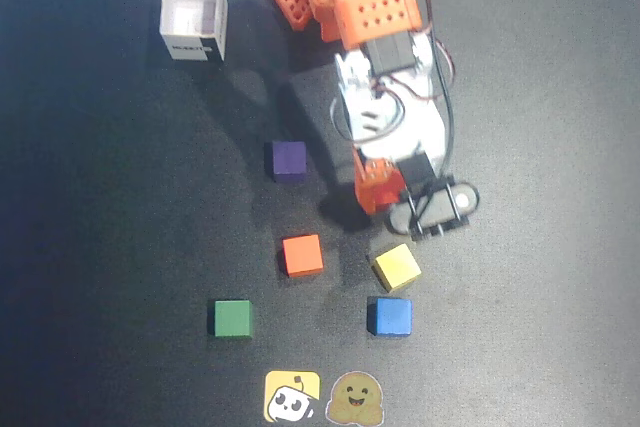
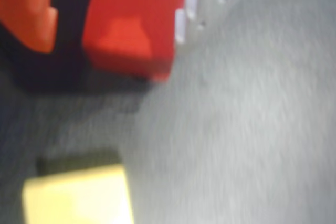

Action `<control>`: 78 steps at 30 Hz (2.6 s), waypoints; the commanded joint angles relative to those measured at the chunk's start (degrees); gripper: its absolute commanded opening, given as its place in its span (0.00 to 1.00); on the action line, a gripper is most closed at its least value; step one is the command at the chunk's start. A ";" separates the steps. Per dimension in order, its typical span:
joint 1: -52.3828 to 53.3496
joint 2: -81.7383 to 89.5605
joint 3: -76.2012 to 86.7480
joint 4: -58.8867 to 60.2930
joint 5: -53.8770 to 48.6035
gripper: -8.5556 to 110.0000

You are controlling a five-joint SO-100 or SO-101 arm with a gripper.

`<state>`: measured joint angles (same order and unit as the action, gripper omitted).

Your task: Put the yellow cube on top of the red cube.

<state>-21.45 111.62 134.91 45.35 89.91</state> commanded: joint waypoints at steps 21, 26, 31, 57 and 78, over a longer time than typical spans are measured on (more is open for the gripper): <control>2.90 -18.98 -19.42 -2.55 0.00 0.22; 2.37 -20.65 -19.95 -4.13 -1.05 0.22; 2.37 -23.64 -22.59 -4.92 -6.06 0.22; 1.49 -27.25 -20.83 -8.35 -6.50 0.13; 3.16 1.14 -12.92 13.54 -2.37 0.12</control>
<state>-18.54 105.82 119.53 57.92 87.28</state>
